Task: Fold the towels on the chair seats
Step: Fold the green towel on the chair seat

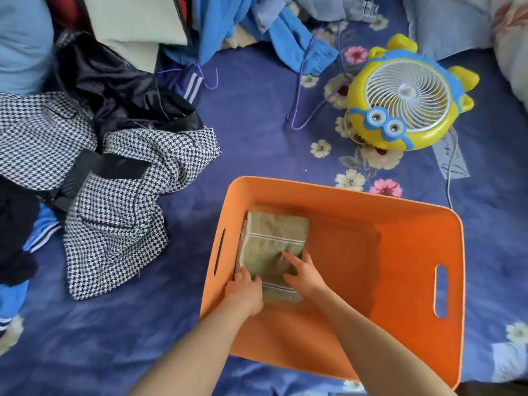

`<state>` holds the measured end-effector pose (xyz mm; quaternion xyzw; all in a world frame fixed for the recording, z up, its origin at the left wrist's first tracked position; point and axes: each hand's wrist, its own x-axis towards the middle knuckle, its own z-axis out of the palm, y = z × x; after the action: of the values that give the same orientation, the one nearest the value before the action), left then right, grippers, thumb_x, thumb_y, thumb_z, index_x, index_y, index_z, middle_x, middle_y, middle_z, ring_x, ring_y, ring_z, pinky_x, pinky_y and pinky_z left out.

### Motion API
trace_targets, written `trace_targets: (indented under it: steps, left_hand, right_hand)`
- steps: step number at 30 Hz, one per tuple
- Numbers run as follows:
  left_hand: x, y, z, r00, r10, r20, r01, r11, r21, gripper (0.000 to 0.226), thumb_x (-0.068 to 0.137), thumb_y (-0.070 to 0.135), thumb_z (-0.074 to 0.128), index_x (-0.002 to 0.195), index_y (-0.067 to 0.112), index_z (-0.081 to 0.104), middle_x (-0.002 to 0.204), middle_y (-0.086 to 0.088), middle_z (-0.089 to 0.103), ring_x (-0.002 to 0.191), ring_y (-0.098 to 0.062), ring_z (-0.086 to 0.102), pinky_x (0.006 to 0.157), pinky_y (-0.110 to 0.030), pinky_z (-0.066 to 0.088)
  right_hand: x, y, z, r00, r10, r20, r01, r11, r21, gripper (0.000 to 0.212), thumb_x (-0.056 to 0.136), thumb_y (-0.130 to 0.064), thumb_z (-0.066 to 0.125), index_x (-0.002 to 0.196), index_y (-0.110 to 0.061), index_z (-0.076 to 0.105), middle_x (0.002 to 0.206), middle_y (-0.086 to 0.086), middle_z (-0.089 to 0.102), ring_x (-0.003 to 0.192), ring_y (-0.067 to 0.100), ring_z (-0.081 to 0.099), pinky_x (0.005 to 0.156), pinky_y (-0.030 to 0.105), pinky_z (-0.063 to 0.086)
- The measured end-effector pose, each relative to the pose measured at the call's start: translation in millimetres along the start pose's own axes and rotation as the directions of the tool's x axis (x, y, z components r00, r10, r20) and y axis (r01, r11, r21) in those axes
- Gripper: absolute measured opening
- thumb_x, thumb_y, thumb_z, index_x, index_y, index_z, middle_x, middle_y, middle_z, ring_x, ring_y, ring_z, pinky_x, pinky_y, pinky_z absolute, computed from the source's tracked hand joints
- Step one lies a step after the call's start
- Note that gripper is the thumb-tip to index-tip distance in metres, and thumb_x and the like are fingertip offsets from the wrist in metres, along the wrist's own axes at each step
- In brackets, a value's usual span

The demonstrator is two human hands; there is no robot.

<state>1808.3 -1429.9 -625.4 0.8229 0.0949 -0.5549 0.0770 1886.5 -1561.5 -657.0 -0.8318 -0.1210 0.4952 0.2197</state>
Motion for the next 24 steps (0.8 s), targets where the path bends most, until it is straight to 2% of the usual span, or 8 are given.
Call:
trace_targets:
  steps: [3,7,10,12,15,19,22,24]
  left_hand:
    - [-1.3,-0.3,-1.1,1.0,-0.011,-0.021,0.01,1.0,-0.005,0.06,0.097,0.021,0.034,0.149,0.012,0.007,0.154,-0.024,-0.008,0.142,-0.037,0.009,0.114,-0.04,0.022]
    - [-18.3,5.0,-8.5,1.0,0.016,0.003,-0.016,0.999,-0.04,0.055,0.095,0.024,0.036,0.147,0.012,0.021,0.155,-0.021,0.002,0.141,-0.035,0.014,0.112,-0.042,0.027]
    - [-42.4,5.1,-21.6,0.995,0.073,-0.074,-0.079,0.993,-0.087,0.049,0.095,0.028,0.038,0.14,0.011,0.034,0.155,-0.018,0.01,0.14,-0.034,0.021,0.11,-0.044,0.032]
    - [-60.7,3.6,-29.3,0.979,0.118,-0.165,-0.137,0.984,-0.113,0.045,0.096,0.027,0.036,0.138,0.011,0.037,0.156,-0.015,0.009,0.141,-0.032,0.021,0.108,-0.044,0.033]
    - [-94.2,-1.2,-42.0,0.933,0.142,-0.33,-0.178,0.981,-0.08,0.044,0.098,0.027,0.031,0.139,0.012,0.036,0.156,-0.011,0.012,0.141,-0.029,0.019,0.109,-0.044,0.031]
    - [-138.7,-7.8,-47.5,0.858,0.206,-0.47,-0.238,0.971,-0.01,0.038,0.098,0.023,0.03,0.13,0.009,0.043,0.156,-0.011,0.013,0.14,-0.029,0.02,0.107,-0.043,0.032]
    - [-157.7,-13.2,-42.9,0.823,0.254,-0.508,-0.272,0.961,0.04,0.032,0.097,0.021,0.031,0.122,0.008,0.047,0.153,-0.01,0.02,0.137,-0.03,0.026,0.102,-0.041,0.037]
    - [-166.9,-16.1,-40.0,0.791,0.275,-0.546,-0.289,0.955,0.063,0.034,0.097,0.021,0.032,0.123,0.008,0.048,0.15,-0.01,0.024,0.135,-0.029,0.03,0.101,-0.04,0.038]
  right_hand:
    - [4.8,-2.9,-4.2,0.999,0.017,0.052,-0.016,1.0,-0.02,0.061,0.089,-0.02,0.048,0.145,-0.034,0.025,0.156,0.015,-0.007,0.128,0.033,0.043,0.103,0.033,0.041]
    - [-10.5,2.7,-13.7,0.994,0.059,0.088,-0.048,0.991,-0.126,0.058,0.092,-0.019,0.045,0.146,-0.032,0.026,0.156,0.017,-0.009,0.133,0.033,0.037,0.104,0.031,0.038]
    - [-34.4,3.2,-23.1,0.998,0.036,0.046,-0.028,0.986,-0.164,0.057,0.091,-0.013,0.043,0.144,-0.029,0.031,0.156,0.017,0.006,0.138,0.034,0.028,0.102,0.029,0.039]
    - [-53.7,1.8,-31.2,1.0,0.027,0.007,-0.025,0.98,-0.196,0.055,0.09,-0.014,0.045,0.142,-0.028,0.035,0.154,0.017,0.016,0.14,0.034,0.024,0.104,0.031,0.039]
    - [-89.8,-3.7,-43.9,0.999,0.013,-0.051,-0.025,0.969,-0.247,0.047,0.092,-0.02,0.045,0.138,-0.025,0.042,0.153,0.018,0.016,0.142,0.032,0.02,0.108,0.034,0.034]
    - [-146.1,-17.5,-54.5,0.992,-0.022,-0.121,-0.012,0.96,-0.28,0.039,0.095,-0.024,0.041,0.133,-0.025,0.048,0.145,0.009,0.038,0.14,0.03,0.023,0.111,0.035,0.029]
    - [-178.8,-20.5,-59.7,0.968,-0.05,-0.244,-0.021,0.96,-0.28,0.041,0.097,-0.02,0.04,0.138,-0.021,0.042,0.147,0.01,0.036,0.141,0.023,0.022,0.11,0.032,0.028]
    - [-202.8,-20.1,-58.6,0.944,-0.066,-0.322,-0.031,0.957,-0.289,0.042,0.098,-0.019,0.039,0.14,-0.02,0.04,0.147,0.007,0.035,0.141,0.022,0.025,0.109,0.03,0.027]
